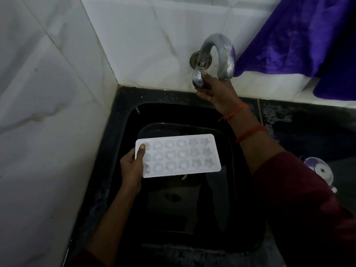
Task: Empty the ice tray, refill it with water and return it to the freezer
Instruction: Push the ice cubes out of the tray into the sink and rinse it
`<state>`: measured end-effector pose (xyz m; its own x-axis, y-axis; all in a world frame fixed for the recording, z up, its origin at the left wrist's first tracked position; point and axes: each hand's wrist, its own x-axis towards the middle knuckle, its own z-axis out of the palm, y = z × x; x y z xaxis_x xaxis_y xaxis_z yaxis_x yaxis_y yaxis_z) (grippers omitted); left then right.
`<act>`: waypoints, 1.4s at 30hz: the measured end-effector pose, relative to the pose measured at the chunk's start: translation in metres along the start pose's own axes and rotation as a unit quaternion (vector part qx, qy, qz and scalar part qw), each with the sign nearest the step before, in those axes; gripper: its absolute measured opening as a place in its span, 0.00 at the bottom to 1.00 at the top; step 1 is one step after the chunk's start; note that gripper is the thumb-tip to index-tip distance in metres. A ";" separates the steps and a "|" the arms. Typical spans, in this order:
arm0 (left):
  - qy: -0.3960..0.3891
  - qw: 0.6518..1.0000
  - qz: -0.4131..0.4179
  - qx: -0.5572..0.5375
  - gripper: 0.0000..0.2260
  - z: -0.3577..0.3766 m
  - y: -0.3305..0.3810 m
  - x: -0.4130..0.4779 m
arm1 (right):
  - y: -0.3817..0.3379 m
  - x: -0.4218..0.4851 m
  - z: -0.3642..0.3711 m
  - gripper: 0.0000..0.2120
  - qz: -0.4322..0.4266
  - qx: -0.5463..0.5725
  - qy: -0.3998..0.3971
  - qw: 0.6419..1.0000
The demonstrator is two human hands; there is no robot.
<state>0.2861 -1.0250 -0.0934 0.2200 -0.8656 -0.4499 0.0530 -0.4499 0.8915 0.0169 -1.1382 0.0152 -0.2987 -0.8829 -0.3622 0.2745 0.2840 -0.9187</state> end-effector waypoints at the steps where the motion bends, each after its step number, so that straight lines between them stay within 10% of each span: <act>1: -0.002 1.000 0.000 0.000 0.07 0.000 0.000 0.000 | -0.001 0.000 0.002 0.03 -0.008 -0.011 0.009 1.000; 24: -0.026 0.999 0.022 -0.004 0.07 0.017 0.001 0.002 | 0.004 0.019 -0.006 0.39 -0.017 -0.095 0.084 0.992; 31: -0.026 0.999 0.017 -0.019 0.07 0.024 0.003 0.006 | 0.012 0.027 -0.010 0.32 -0.032 -0.116 0.093 0.988; 35: -0.031 0.999 0.015 -0.019 0.08 0.028 0.001 0.010 | 0.012 0.018 -0.008 0.11 -0.054 -0.121 0.076 0.988; 42: -0.035 0.999 0.015 -0.012 0.08 0.044 0.000 0.014 | 0.030 -0.005 -0.024 0.11 -0.086 -0.281 0.064 0.954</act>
<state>0.2463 -1.0463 -0.1021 0.1525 -0.8920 -0.4255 0.0713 -0.4195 0.9049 0.0044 -1.1164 -0.0146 -0.4141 -0.8920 -0.1814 -0.3111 0.3260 -0.8927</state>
